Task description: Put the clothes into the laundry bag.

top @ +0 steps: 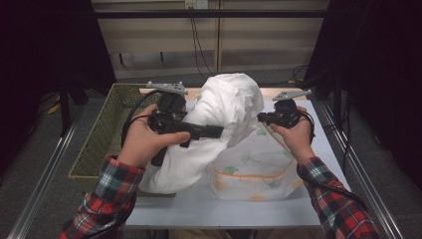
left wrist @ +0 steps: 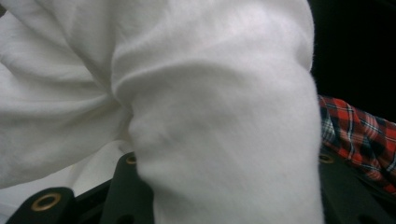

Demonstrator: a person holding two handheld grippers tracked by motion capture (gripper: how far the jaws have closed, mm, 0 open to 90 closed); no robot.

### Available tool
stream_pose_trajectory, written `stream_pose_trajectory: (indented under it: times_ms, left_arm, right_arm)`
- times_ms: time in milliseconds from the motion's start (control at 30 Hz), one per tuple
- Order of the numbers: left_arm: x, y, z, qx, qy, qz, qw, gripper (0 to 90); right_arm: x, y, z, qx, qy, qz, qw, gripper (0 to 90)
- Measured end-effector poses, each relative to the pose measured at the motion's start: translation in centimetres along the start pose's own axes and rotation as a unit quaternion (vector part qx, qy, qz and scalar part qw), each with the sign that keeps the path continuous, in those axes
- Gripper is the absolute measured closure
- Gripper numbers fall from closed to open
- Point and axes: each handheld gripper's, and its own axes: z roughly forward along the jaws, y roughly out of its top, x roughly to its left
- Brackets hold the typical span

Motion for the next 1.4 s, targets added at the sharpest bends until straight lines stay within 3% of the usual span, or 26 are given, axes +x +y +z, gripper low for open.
stream_pose_trajectory:
  times_ms: [200, 367, 667, 800, 1267, 1367, 1400]
  left_arm:
    - [-0.8, 0.1, 0.9, 0.014, -0.037, 0.004, 0.9992, 54.8]
    - [-0.5, -0.7, 2.6, 0.044, -0.055, 0.002, 0.9975, 54.7]
    - [-0.4, -1.7, 5.5, 0.098, -0.061, 0.004, 0.9934, 54.5]
    - [-0.3, -2.1, 5.9, 0.100, -0.066, -0.009, 0.9928, 54.5]
    - [-0.1, -3.9, 7.6, 0.133, -0.084, 0.005, 0.9875, 54.5]
    - [0.0, -4.5, 8.5, 0.154, -0.080, 0.000, 0.9848, 54.5]
    - [0.2, -4.6, 8.9, 0.168, -0.081, 0.011, 0.9824, 54.5]
  right_arm:
    - [-0.3, -0.1, 0.3, -0.005, 0.006, 0.014, 0.9999, 89.4]
    - [-0.2, 0.3, 0.0, -0.011, 0.006, 0.011, 0.9999, 89.4]
    - [-0.2, 1.1, -0.6, -0.018, 0.007, 0.008, 0.9998, 89.4]
    - [-0.4, 1.1, -1.0, -0.017, 0.002, 0.004, 0.9998, 89.4]
    - [-1.3, 1.1, -2.4, -0.025, -0.008, 0.011, 0.9996, 89.4]
    - [-1.3, 1.2, -2.6, -0.029, -0.008, 0.011, 0.9995, 89.4]
    - [-1.3, 1.4, -2.8, -0.030, -0.007, 0.009, 0.9995, 89.4]
